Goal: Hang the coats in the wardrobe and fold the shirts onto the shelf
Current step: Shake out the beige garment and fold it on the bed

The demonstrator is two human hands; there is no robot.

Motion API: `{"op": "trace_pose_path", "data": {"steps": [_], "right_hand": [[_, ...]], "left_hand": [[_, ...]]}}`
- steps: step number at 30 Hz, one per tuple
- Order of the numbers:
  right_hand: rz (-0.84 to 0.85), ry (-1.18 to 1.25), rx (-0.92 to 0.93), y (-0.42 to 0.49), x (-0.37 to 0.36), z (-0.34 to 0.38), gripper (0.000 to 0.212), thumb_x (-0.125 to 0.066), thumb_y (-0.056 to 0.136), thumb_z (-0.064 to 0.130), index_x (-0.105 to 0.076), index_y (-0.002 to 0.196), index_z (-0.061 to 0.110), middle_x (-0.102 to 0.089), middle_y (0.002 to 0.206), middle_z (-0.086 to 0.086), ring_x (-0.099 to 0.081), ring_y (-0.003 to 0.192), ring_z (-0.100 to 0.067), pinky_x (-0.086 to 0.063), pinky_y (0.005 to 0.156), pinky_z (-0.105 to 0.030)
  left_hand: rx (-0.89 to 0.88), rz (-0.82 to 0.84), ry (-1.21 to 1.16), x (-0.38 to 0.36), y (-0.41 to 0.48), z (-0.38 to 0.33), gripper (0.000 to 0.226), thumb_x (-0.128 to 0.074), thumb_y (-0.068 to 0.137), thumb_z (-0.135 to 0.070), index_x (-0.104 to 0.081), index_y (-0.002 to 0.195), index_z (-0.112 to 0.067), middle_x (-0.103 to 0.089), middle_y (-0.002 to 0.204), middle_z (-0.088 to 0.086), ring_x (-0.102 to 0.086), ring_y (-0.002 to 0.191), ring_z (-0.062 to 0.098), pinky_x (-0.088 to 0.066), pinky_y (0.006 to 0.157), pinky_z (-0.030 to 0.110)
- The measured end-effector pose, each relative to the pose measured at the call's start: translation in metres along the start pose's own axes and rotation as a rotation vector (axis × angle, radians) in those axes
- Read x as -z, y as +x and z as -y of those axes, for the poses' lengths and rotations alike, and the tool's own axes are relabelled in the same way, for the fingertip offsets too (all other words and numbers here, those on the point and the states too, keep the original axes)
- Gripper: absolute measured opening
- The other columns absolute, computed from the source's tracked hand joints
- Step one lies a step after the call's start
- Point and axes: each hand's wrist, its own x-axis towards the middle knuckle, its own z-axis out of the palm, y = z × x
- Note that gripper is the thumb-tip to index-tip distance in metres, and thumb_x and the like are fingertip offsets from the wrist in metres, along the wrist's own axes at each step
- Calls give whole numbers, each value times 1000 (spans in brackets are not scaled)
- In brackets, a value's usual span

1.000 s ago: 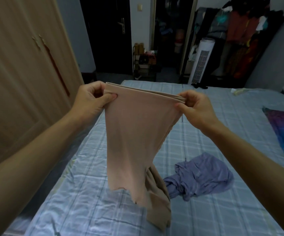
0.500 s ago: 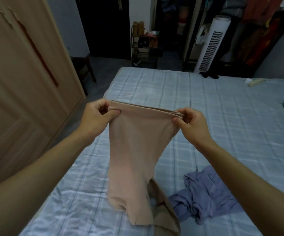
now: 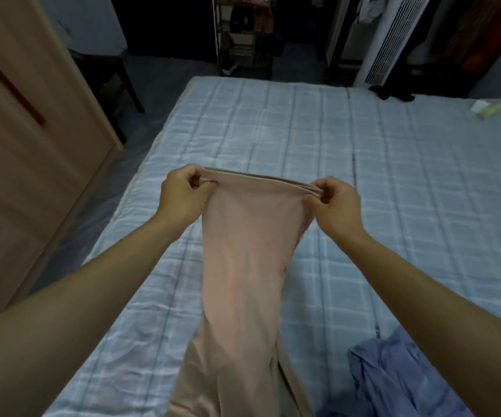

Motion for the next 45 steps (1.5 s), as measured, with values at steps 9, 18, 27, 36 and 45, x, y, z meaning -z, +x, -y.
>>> {"op": "trace_pose_path", "data": {"steps": [9, 18, 27, 36, 45], "right_hand": [[156, -198, -114, -30, -38, -88, 40, -70, 86, 14, -59, 125, 9, -62, 123, -9, -61, 107, -22, -49, 94, -34], [400, -311, -302, -146, -23, -135, 36, -67, 90, 25, -59, 123, 11, -61, 126, -9, -59, 112, -21, -39, 87, -20], [505, -360, -314, -298, -16, -160, 31, -65, 89, 27, -59, 116, 13, -64, 112, -6, -63, 101, -24, -42, 77, -23], [484, -399, -110, -424, -12, -194, 87, -78, 71, 46, -33, 144, 28, -43, 125, 12, -43, 112, -11, -45, 92, -31], [306, -363, 3, -425, -13, -214, 46, -64, 78, -4, -60, 120, 11, -57, 114, -7, -57, 97, -22, -43, 81, -28]], "left_hand": [[139, 208, 332, -75, -47, 80, 55, -72, 87, -26, -50, 135, -9, -55, 133, 11, -54, 120, 28, -44, 102, 39], [153, 429, 496, -60, -162, 130, 34, -61, 94, -27, -59, 126, -14, -59, 126, 5, -54, 116, 23, -42, 95, 31], [-191, 645, 849, -35, -302, 186, 46, -44, 99, -37, -56, 136, -13, -48, 147, 11, -46, 134, 31, -42, 108, 41], [-348, 757, 966, -18, -372, 254, 94, -43, 83, -75, -22, 156, -22, -14, 164, 2, -15, 151, 25, -20, 121, 44], [-694, 557, 1024, -23, -353, 237, 35, -76, 63, -1, -70, 96, -13, -68, 96, 6, -63, 83, 30, -49, 59, 35]]}}
